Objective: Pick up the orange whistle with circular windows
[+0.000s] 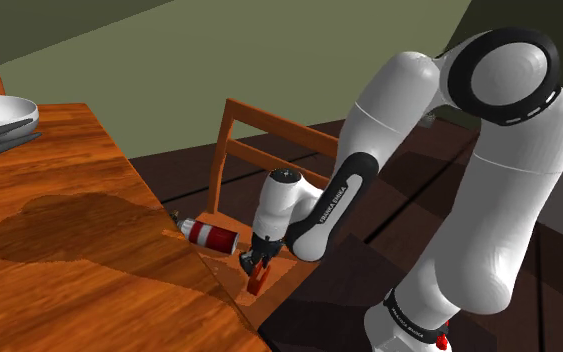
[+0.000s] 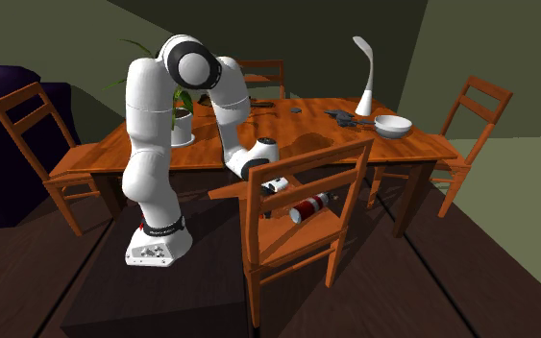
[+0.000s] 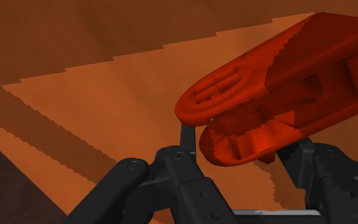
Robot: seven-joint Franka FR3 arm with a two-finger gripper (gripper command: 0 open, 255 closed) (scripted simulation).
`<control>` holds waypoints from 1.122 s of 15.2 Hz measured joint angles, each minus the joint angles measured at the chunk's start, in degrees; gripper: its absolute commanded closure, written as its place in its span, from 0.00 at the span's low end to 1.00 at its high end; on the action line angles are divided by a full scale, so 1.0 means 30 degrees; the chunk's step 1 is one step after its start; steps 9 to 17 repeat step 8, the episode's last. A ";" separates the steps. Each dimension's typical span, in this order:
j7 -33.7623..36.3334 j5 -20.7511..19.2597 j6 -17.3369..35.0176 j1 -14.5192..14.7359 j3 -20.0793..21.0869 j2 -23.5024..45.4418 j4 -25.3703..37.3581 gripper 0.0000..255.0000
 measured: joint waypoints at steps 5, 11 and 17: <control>-0.1398 0.1854 -0.1448 -0.1148 0.1565 -0.1947 -0.0468 1.00; -0.2117 0.2849 -0.2203 -0.1426 0.2069 -0.2825 -0.0549 1.00; -0.2117 0.2849 -0.2203 -0.1426 0.2069 -0.2825 -0.0549 1.00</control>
